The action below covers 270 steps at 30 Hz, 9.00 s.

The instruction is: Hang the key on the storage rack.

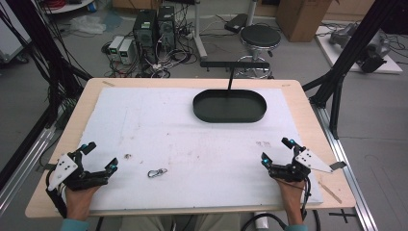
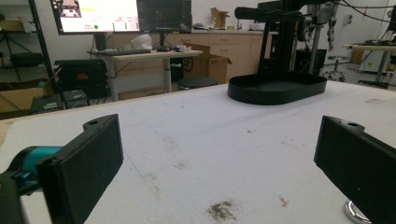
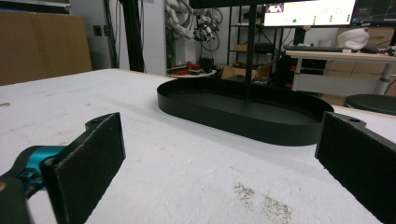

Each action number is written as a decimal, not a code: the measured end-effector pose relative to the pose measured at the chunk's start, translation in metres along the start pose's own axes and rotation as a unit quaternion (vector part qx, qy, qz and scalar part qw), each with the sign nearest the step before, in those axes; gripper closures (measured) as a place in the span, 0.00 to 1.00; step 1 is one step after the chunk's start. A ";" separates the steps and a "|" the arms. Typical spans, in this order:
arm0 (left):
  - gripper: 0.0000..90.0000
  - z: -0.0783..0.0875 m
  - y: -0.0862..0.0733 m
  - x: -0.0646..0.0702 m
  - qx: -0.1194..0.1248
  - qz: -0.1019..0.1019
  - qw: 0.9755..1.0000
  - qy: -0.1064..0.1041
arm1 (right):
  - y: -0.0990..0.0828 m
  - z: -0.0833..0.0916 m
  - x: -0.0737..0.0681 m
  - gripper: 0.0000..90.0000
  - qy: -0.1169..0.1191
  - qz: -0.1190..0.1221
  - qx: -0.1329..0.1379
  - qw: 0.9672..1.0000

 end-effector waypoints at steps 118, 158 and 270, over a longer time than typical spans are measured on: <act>0.81 -0.078 -0.049 0.117 -0.446 -0.192 0.822 -0.299 | 0.000 0.000 0.000 0.01 0.000 0.009 0.001 1.000; 0.98 -0.083 -0.036 0.115 -0.417 -0.164 0.845 -0.293 | 0.000 0.000 0.000 0.01 0.003 0.002 0.000 1.000; 0.98 -0.160 0.056 0.208 -0.188 -0.045 0.900 -0.390 | 0.116 -0.103 -0.128 0.88 0.462 0.132 -0.062 0.875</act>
Point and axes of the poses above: each handheld gripper's, and its own axes: z roughly backward along the jaws, y roughly out of its top, x roughly to its right, the point moved 9 cm from there along -z, roughly forward along the jaws, and after that the axes turned 9 degrees about z, right-handed, at the moved point
